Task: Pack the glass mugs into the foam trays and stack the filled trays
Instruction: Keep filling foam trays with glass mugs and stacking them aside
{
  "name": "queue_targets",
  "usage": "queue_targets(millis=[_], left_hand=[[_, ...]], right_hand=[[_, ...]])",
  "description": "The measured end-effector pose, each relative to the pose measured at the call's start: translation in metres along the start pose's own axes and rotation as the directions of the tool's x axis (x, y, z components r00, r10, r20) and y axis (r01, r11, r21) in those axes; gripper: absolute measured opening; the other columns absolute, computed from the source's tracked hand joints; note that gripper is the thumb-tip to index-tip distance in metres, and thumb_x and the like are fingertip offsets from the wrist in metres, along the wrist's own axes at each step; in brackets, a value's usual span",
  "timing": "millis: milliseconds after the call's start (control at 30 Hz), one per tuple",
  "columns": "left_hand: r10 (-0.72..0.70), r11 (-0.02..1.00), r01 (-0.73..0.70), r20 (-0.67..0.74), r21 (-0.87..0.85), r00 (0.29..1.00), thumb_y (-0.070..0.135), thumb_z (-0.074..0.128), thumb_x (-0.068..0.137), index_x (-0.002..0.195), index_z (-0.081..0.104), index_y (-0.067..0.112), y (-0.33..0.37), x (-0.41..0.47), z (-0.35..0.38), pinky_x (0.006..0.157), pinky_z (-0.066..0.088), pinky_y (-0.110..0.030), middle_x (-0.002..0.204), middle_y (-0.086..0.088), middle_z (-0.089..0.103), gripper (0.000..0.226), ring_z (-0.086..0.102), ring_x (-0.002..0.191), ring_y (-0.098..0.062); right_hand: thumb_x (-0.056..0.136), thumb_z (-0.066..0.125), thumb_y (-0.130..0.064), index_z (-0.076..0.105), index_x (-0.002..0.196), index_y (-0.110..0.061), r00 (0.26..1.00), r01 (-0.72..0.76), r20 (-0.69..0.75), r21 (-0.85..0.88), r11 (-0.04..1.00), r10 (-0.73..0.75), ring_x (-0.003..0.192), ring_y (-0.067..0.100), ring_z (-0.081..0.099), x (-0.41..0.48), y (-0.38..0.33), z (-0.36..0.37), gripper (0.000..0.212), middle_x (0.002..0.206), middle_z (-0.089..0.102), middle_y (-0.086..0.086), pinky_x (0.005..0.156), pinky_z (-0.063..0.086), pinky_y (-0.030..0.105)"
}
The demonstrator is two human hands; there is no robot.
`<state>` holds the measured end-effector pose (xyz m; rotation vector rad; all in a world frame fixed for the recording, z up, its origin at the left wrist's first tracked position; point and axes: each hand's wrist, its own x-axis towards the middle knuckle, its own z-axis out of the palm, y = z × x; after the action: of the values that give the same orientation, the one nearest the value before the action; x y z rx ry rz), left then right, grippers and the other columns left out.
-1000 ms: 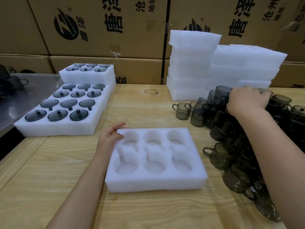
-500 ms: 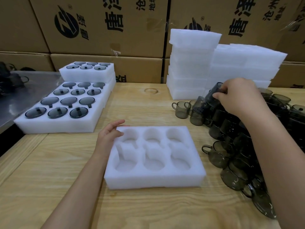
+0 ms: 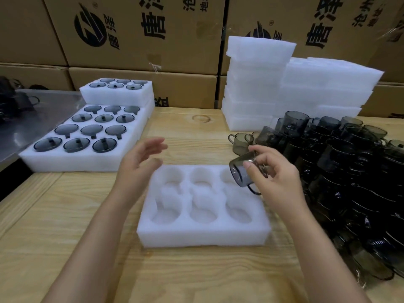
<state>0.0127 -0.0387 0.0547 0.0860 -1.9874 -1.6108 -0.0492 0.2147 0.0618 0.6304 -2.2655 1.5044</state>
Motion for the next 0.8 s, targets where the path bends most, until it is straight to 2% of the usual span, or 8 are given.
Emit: queue_targets(millis=[67, 133, 200, 300, 400, 567, 667, 800], left_hand=[[0.112, 0.980, -0.146, 0.236, 0.133, 0.965, 0.013, 0.060, 0.074, 0.121, 0.054, 0.032, 0.022, -0.006, 0.015, 0.096, 0.041, -0.020, 0.116, 0.009, 0.065, 0.051, 0.059, 0.109, -0.004], [0.069, 0.958, -0.195, 0.491, 0.210, 0.868, 0.023, 0.067, 0.076, 0.128, 0.045, 0.044, 0.034, -0.010, 0.041, 0.097, 0.040, -0.015, 0.126, 0.015, 0.059, 0.061, 0.053, 0.116, 0.003], [0.025, 0.932, -0.240, 0.614, 0.271, 0.789, 0.027, 0.073, 0.078, 0.137, 0.038, 0.045, 0.038, -0.010, 0.070, 0.100, 0.039, -0.018, 0.136, 0.018, 0.050, 0.071, 0.046, 0.123, 0.005], [0.080, 0.893, -0.326, 0.605, 0.309, 0.792, 0.022, 0.075, 0.079, 0.140, 0.042, 0.031, 0.035, -0.004, 0.095, 0.104, 0.040, -0.028, 0.135, 0.015, 0.052, 0.070, 0.048, 0.122, -0.001], [0.085, 0.942, -0.243, 0.534, 0.233, 0.841, 0.020, 0.076, 0.080, 0.137, 0.045, 0.027, 0.025, 0.004, 0.098, 0.104, 0.041, -0.030, 0.126, 0.012, 0.058, 0.065, 0.051, 0.120, -0.002], [0.003, 0.975, -0.108, 0.471, 0.194, 0.882, 0.026, 0.072, 0.083, 0.127, 0.042, 0.041, 0.011, 0.010, 0.098, 0.089, 0.037, -0.002, 0.108, 0.033, 0.053, 0.055, 0.051, 0.105, 0.020], [-0.041, 0.963, -0.088, 0.462, 0.256, 0.886, 0.034, 0.072, 0.082, 0.127, 0.040, 0.046, 0.008, 0.010, 0.100, 0.082, 0.034, 0.003, 0.110, 0.031, 0.054, 0.056, 0.047, 0.103, 0.025], [0.000, 0.939, -0.146, 0.422, 0.312, 0.907, 0.028, 0.074, 0.081, 0.133, 0.042, 0.037, 0.007, 0.009, 0.100, 0.085, 0.035, -0.001, 0.109, 0.031, 0.054, 0.062, 0.050, 0.113, 0.005]], right_hand=[[0.080, 0.071, -0.017, 0.060, 0.067, -0.014, 0.998, -0.001, -0.062, 0.068, 0.998, 0.006, 0.098, 0.009, 0.062, -0.006, 0.005, 0.004, 0.017, 0.112, 0.063, -0.007, 0.076, 0.050, 0.038], [0.079, 0.073, -0.018, 0.060, 0.065, -0.019, 0.994, 0.021, -0.107, 0.108, 0.994, -0.010, 0.099, 0.010, 0.062, -0.008, 0.006, 0.007, 0.019, 0.112, 0.064, -0.008, 0.077, 0.051, 0.044], [0.079, 0.073, -0.017, 0.061, 0.067, -0.023, 0.992, 0.040, -0.121, 0.128, 0.991, -0.024, 0.104, 0.010, 0.061, -0.009, 0.006, 0.008, 0.018, 0.113, 0.063, -0.010, 0.081, 0.050, 0.045], [0.079, 0.073, -0.019, 0.063, 0.072, -0.030, 0.994, 0.026, -0.106, 0.165, 0.986, -0.008, 0.112, 0.008, 0.057, -0.012, 0.007, 0.008, 0.017, 0.117, 0.061, -0.013, 0.089, 0.048, 0.043], [0.083, 0.065, -0.025, 0.065, 0.085, -0.029, 0.996, -0.017, -0.079, 0.339, 0.941, 0.047, 0.113, 0.000, 0.056, -0.011, 0.006, 0.006, 0.005, 0.124, 0.058, -0.007, 0.085, 0.048, 0.021], [0.091, 0.053, 0.001, 0.056, 0.115, -0.019, 0.988, -0.155, 0.070, 0.533, 0.831, 0.140, 0.115, 0.015, 0.057, -0.010, 0.009, 0.009, 0.031, 0.120, 0.064, 0.004, 0.092, 0.048, 0.028], [0.091, 0.053, 0.002, 0.056, 0.114, -0.014, 0.985, -0.169, 0.061, 0.514, 0.841, 0.161, 0.112, 0.013, 0.060, -0.010, 0.009, 0.012, 0.028, 0.119, 0.064, 0.008, 0.090, 0.050, 0.025], [0.090, 0.056, 0.000, 0.062, 0.103, -0.012, 0.989, -0.143, 0.032, 0.479, 0.866, 0.145, 0.092, 0.005, 0.065, -0.009, 0.010, 0.011, 0.019, 0.100, 0.069, 0.003, 0.073, 0.050, 0.015]])
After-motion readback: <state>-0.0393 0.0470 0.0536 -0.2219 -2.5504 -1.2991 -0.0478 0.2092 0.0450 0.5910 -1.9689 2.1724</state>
